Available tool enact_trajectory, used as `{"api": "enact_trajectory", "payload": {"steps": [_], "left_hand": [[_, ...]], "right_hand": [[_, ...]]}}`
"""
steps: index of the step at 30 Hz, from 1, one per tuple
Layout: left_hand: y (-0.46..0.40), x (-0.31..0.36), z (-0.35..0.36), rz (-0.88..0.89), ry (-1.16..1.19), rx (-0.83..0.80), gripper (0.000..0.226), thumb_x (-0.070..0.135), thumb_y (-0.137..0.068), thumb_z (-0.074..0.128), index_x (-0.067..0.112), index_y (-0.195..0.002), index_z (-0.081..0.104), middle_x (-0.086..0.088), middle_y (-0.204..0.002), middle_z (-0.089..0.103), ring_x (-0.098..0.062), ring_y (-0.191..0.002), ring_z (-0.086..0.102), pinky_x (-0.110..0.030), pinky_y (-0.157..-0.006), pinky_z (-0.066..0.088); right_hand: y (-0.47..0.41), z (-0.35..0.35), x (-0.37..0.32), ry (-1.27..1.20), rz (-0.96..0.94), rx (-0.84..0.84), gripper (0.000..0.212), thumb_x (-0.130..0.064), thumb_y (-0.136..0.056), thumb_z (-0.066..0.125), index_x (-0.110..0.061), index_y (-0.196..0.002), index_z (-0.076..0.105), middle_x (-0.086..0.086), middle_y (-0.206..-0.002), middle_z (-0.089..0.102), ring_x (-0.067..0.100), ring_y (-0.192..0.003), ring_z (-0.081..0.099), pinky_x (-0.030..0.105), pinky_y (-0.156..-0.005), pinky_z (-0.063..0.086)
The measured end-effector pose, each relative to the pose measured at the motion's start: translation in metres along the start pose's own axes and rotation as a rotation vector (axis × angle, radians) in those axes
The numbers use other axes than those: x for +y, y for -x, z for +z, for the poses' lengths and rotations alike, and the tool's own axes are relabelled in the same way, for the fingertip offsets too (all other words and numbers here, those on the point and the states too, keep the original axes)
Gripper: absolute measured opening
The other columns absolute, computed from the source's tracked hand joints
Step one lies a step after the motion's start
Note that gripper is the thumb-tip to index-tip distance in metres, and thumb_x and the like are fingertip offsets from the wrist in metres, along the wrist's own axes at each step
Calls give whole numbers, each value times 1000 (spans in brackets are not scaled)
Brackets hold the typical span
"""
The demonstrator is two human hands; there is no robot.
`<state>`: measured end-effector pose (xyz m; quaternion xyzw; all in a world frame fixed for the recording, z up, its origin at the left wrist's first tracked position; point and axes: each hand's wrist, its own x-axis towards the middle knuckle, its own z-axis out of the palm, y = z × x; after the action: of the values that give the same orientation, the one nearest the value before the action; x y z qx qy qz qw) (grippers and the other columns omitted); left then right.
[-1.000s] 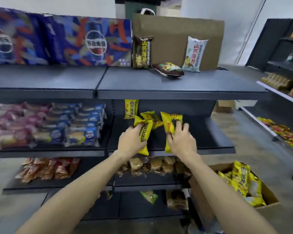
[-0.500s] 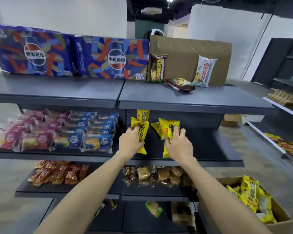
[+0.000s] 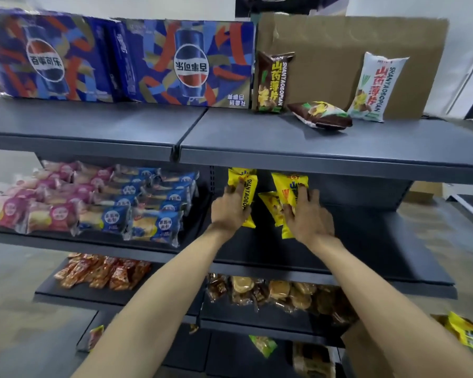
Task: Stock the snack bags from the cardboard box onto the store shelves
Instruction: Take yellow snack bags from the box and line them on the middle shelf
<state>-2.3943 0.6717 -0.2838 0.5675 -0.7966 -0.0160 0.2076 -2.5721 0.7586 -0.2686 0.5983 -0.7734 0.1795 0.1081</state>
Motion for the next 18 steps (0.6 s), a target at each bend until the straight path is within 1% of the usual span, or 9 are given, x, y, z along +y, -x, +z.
{"api": "enact_trajectory", "payload": {"steps": [3,8,10,12,13,16,18], "left_hand": [[-20,-4,22,-3,-10,15,74,39,-90,59,24,-152,20,-15,-131,48,-40,-97,63,-43,-74,51],[-50,-9,52,9,-34,48,73,38,-89,61,23,-150,24,-14,-130,48,-40,-94,63,-44,-73,51],[-63,-9,62,3,-18,52,73,38,-89,61,23,-150,24,-13,-131,46,-40,-94,63,-43,-73,51],[-73,-10,73,-16,23,47,73,38,-88,62,23,-149,25,-13,-131,46,-41,-96,62,-43,-72,50],[-77,-11,79,-26,35,49,73,38,-88,62,23,-149,25,-13,-130,46,-41,-96,62,-43,-71,50],[-87,-17,96,-34,35,71,72,38,-88,62,24,-147,25,-14,-132,42,-41,-93,62,-41,-67,48],[-92,-20,106,-31,5,83,72,37,-89,62,26,-148,22,-15,-135,37,-40,-92,62,-40,-66,47]], "right_hand": [[-16,21,7,-12,-13,22,47,-47,-98,42,-12,-129,36,12,-120,44,34,-83,63,32,-55,38],[-36,55,12,-22,-18,33,48,-48,-97,44,-13,-130,37,11,-119,44,32,-86,64,32,-55,40],[-44,65,13,-29,-13,30,49,-48,-97,44,-13,-130,36,11,-120,44,32,-85,64,33,-55,44],[-50,74,15,-39,-21,36,50,-48,-98,43,-12,-131,35,12,-121,43,32,-83,64,35,-56,51],[-51,79,17,-42,-23,41,50,-48,-98,43,-12,-131,35,13,-121,43,32,-83,64,36,-56,51],[-56,89,24,-47,-18,57,51,-47,-98,43,-11,-132,35,13,-121,43,33,-83,63,33,-54,42],[-60,95,27,-55,-15,76,52,-47,-98,43,-11,-134,34,13,-120,43,32,-83,62,32,-54,42]]}}
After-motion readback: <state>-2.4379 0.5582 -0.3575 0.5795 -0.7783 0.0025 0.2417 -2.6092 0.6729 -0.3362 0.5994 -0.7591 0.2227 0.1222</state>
